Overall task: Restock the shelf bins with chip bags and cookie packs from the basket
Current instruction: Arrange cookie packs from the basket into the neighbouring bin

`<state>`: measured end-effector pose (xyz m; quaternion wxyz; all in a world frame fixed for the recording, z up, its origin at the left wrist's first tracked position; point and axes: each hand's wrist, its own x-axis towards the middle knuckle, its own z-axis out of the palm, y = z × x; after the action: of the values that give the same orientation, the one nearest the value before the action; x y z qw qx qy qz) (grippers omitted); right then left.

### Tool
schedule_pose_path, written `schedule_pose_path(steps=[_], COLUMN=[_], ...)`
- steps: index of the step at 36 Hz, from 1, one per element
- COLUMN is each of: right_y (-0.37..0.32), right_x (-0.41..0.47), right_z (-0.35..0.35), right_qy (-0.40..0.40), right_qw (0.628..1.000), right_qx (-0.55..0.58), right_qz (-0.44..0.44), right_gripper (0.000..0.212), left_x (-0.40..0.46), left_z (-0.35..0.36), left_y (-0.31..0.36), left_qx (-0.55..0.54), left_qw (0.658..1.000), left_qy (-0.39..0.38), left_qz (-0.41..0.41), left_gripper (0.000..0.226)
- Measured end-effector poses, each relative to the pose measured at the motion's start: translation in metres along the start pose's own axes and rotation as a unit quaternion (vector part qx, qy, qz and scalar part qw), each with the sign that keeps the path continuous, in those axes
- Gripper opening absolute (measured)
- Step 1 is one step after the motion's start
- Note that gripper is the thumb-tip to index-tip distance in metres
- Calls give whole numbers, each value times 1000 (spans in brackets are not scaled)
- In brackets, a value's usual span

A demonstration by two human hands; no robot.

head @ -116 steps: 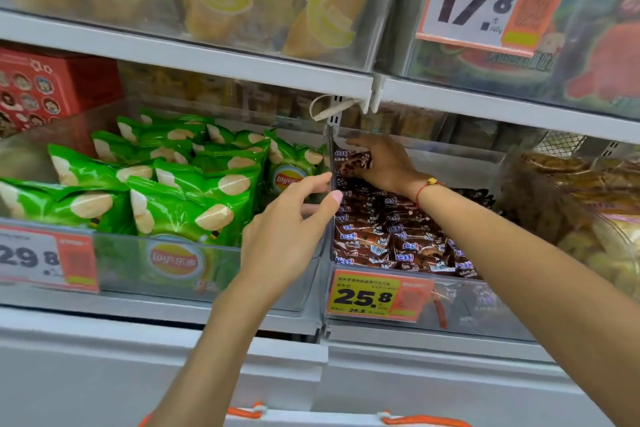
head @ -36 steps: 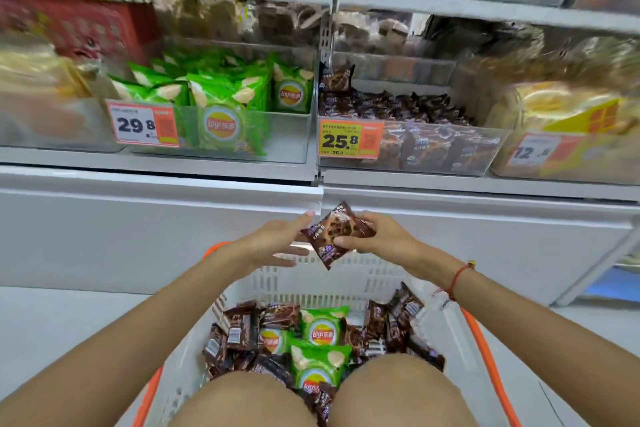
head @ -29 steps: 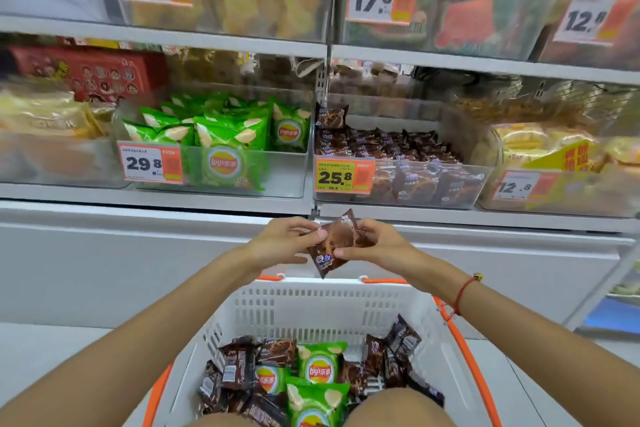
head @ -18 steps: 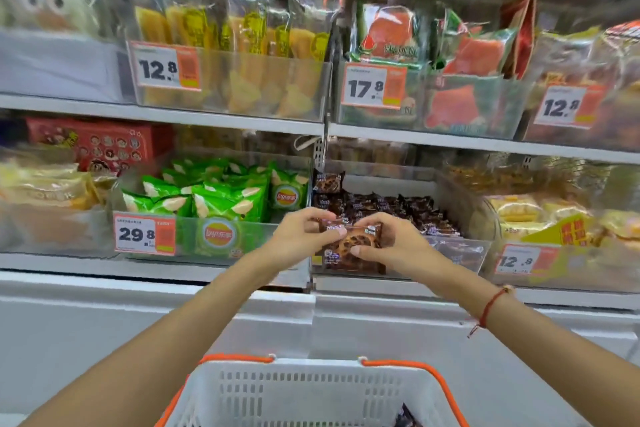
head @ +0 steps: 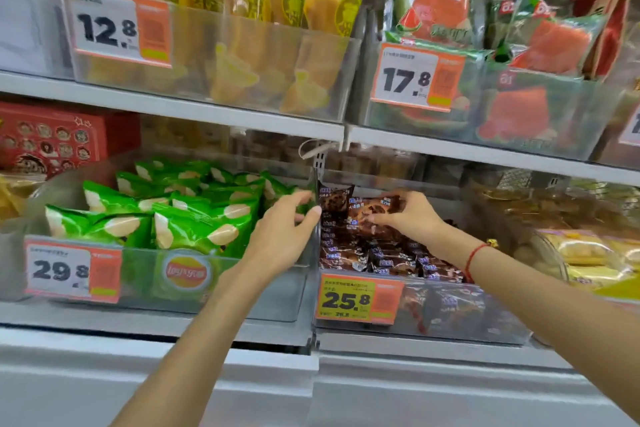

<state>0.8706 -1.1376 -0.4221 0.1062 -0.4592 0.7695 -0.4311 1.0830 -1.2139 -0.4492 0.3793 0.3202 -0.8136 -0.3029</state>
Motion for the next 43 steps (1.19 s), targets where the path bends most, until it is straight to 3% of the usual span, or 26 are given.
schedule_pose_path(steps=[3,8,13,16,19,21,24,32,39,43], right_y=[4,4,12,22,23,22,23,21,17,6], right_x=[27,70,90,92,93,95,97,96,93,83], right_z=[18,50,67,70,70,74,78,81,81,70], right_qy=[12,20,23,49,95,81,63,116,63,-8], right_qw=[1000,998,995,979,934,922,923,911,921,927], right_qx=[10,-50,-39,-131,-272,-294,-293,-297,-304,-320], right_qz=[-10,-16,-94,-147,-211,-239,-242,-262,-237,-193], right_gripper=[37,52,37,36,37,38,40,37,38,53], left_x=[2,5,8,10,11,11,11,10,12,12], left_z=[4,5,5,7,10,11,11,11,12,12], left_y=[-11,-23,-27,-30,-33,-34,-34,-34,-35,-32], left_qx=[-22,-96,-106,-100,-98,-101,-106,-100,-101,-97], left_qw=[999,992,990,991,992,992,991,992,992,993], left_qy=[-40,-76,-88,-84,-76,-74,-74,-71,-70,-63], left_qz=[-8,-23,-21,-22,-23,-25,-27,-31,-33,-34], left_gripper=[47,80,81,80,80,79,77,77,77,75])
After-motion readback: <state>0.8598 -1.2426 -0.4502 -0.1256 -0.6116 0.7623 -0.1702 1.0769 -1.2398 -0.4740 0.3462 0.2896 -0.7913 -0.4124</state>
